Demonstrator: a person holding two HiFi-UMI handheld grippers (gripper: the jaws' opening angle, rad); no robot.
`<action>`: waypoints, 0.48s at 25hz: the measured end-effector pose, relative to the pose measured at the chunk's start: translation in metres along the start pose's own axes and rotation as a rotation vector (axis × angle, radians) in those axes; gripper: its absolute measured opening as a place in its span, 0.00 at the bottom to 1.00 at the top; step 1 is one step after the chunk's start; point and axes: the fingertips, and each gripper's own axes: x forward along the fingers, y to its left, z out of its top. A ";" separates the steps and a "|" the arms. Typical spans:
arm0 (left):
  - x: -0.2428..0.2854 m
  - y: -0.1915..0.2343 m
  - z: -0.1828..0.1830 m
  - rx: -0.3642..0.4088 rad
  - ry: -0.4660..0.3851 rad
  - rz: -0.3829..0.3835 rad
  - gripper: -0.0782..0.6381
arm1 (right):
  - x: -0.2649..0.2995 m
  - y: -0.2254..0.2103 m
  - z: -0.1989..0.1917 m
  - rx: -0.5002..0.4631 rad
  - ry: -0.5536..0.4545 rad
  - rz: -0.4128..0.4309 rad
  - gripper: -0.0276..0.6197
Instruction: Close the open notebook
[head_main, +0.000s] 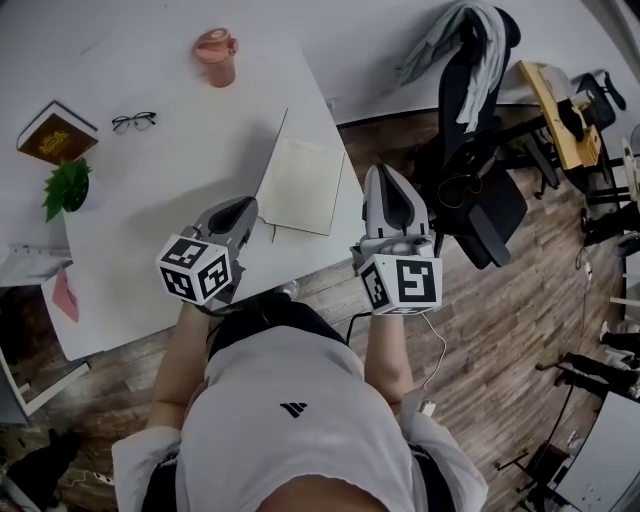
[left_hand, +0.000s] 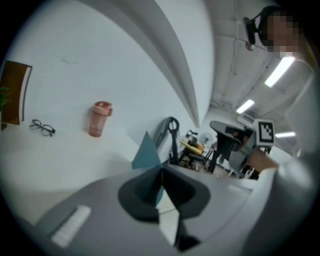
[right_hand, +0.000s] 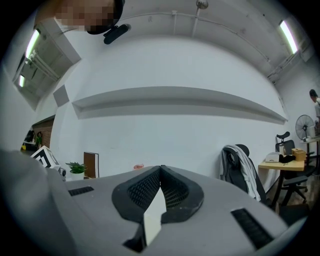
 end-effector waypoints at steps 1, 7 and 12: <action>0.005 -0.007 -0.001 0.012 0.012 -0.022 0.13 | -0.002 -0.003 0.000 0.002 0.000 -0.011 0.03; 0.036 -0.048 -0.018 0.077 0.101 -0.136 0.13 | -0.022 -0.021 -0.004 0.011 0.006 -0.077 0.03; 0.065 -0.071 -0.042 0.097 0.194 -0.200 0.13 | -0.037 -0.037 -0.008 0.011 0.016 -0.127 0.03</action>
